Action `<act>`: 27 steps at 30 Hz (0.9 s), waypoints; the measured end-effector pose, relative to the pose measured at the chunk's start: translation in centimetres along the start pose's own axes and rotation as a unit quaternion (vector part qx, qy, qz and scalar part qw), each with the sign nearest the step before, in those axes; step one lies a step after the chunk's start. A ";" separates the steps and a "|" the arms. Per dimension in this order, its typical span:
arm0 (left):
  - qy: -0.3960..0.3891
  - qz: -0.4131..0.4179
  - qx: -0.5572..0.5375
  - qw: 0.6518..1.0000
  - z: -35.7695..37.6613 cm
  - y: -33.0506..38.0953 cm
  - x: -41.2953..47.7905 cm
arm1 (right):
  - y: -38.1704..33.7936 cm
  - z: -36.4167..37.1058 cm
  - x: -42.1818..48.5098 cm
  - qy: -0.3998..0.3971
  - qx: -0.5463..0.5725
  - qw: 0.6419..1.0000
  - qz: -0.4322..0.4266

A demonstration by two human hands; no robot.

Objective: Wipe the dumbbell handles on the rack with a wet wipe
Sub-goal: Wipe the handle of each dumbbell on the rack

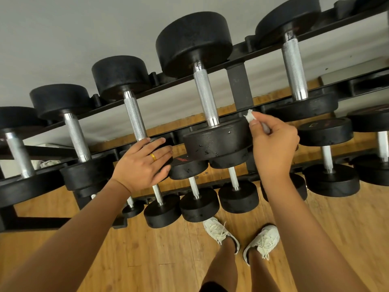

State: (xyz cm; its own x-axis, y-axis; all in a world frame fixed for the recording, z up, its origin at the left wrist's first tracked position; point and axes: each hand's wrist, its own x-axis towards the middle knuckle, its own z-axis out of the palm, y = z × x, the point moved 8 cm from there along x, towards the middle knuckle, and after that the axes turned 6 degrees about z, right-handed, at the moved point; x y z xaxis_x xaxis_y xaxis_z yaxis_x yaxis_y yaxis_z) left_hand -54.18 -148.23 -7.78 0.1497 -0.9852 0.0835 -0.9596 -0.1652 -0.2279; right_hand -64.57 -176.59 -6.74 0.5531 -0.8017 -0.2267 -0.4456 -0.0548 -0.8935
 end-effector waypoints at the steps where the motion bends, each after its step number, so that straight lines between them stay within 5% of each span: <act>1: 0.002 0.001 0.000 1.000 0.0 0.0 0.0 | 0.0 0.0 -0.2 0.003 0.006 1.000 0.000; 7: 0.000 -0.005 0.001 1.000 0.1 0.0 0.0 | -0.5 -0.5 -3.1 -0.010 -0.006 0.998 -0.068; 23: 0.007 -0.010 0.000 1.000 0.1 0.0 -0.2 | -1.7 0.2 -2.8 0.018 0.023 0.997 -0.071; 27: 0.006 -0.011 0.000 1.000 0.3 -0.1 -0.3 | -2.0 0.5 -5.3 0.001 -0.004 0.990 -0.143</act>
State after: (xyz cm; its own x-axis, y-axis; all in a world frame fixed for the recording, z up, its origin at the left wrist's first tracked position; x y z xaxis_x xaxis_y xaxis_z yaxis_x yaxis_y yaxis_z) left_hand -54.05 -147.93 -8.07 0.1689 -0.9806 0.0994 -0.9559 -0.1876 -0.2261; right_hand -66.28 -171.93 -3.95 0.6557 -0.7542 0.0359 -0.2774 -0.2848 -0.9176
